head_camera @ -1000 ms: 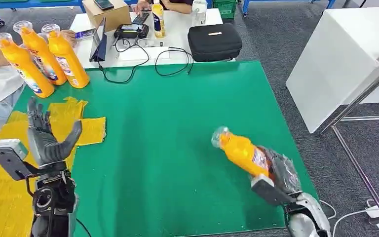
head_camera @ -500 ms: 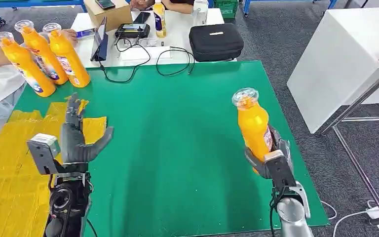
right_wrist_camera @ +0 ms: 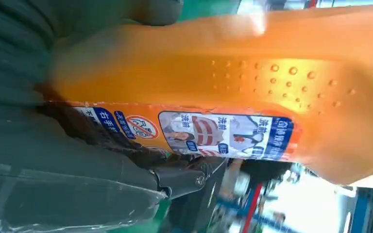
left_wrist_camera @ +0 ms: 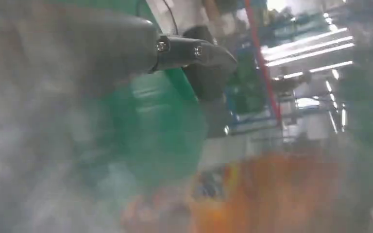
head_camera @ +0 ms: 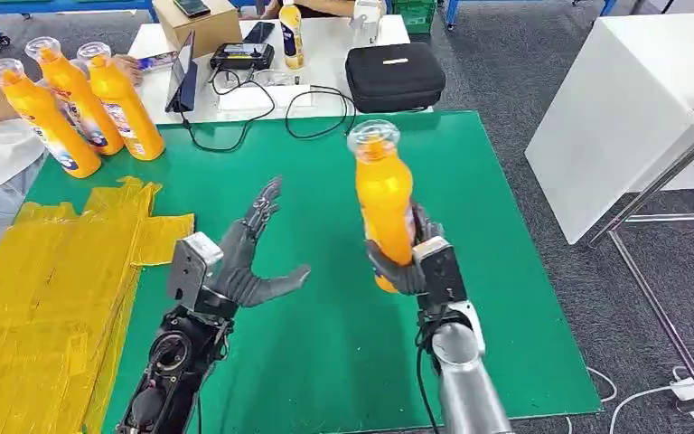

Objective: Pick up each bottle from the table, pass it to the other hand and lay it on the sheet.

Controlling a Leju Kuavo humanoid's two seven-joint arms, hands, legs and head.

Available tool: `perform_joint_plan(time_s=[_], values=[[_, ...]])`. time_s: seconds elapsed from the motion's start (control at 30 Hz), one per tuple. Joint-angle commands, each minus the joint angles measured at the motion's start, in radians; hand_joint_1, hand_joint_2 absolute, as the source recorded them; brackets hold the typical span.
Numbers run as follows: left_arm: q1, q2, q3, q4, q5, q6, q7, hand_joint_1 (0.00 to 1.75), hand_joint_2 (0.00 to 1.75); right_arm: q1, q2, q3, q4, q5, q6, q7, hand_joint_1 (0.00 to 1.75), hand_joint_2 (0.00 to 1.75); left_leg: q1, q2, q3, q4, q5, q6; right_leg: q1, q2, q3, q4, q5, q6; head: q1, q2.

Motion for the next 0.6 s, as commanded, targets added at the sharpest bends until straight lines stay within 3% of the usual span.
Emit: perform_joint_plan(time_s=[0.03,0.13,0.27,0.4,0.6], values=[[-0.079,0.030,-0.052,0.129,0.053,-0.012,0.015,0.00,1.75,-0.115,0.046,0.190,0.254,0.059,-0.054,-0.020,1.75,1.75,0.001,0.003,0.005,0.000,-0.002,-0.001,0.002,0.002,0.004,-0.001,-0.001,-0.001,0.000,0.000],[-0.094,0.027,-0.048,0.139,0.071,-0.014,0.024,0.00,1.75,-0.123,0.058,0.245,0.302,0.086,-0.094,-0.017,1.75,1.75,0.001,0.002,0.006,0.000,-0.003,-0.001,0.002,0.002,0.006,-0.001,-0.002,0.000,0.000,0.000],[-0.102,0.026,-0.035,0.155,0.107,0.002,0.034,0.00,1.75,-0.117,0.058,0.445,0.388,0.099,-0.210,-0.032,1.75,1.75,0.001,0.002,0.004,-0.001,-0.001,-0.001,0.001,0.002,0.003,-0.001,-0.001,0.000,0.000,0.000],[-0.102,0.026,-0.031,0.158,0.112,0.004,0.034,0.00,1.75,-0.125,0.057,0.463,0.404,0.101,-0.215,-0.034,1.75,1.75,0.001,0.001,0.004,-0.001,-0.002,-0.001,0.002,0.001,0.004,-0.001,-0.001,-0.001,0.000,0.000],[-0.109,0.025,-0.002,0.192,0.163,0.009,0.040,0.00,1.75,-0.133,0.058,0.590,0.489,0.135,-0.290,-0.062,1.75,1.75,0.000,0.000,0.002,-0.001,-0.001,-0.001,0.001,0.000,0.002,-0.001,-0.001,0.000,0.000,0.000]])
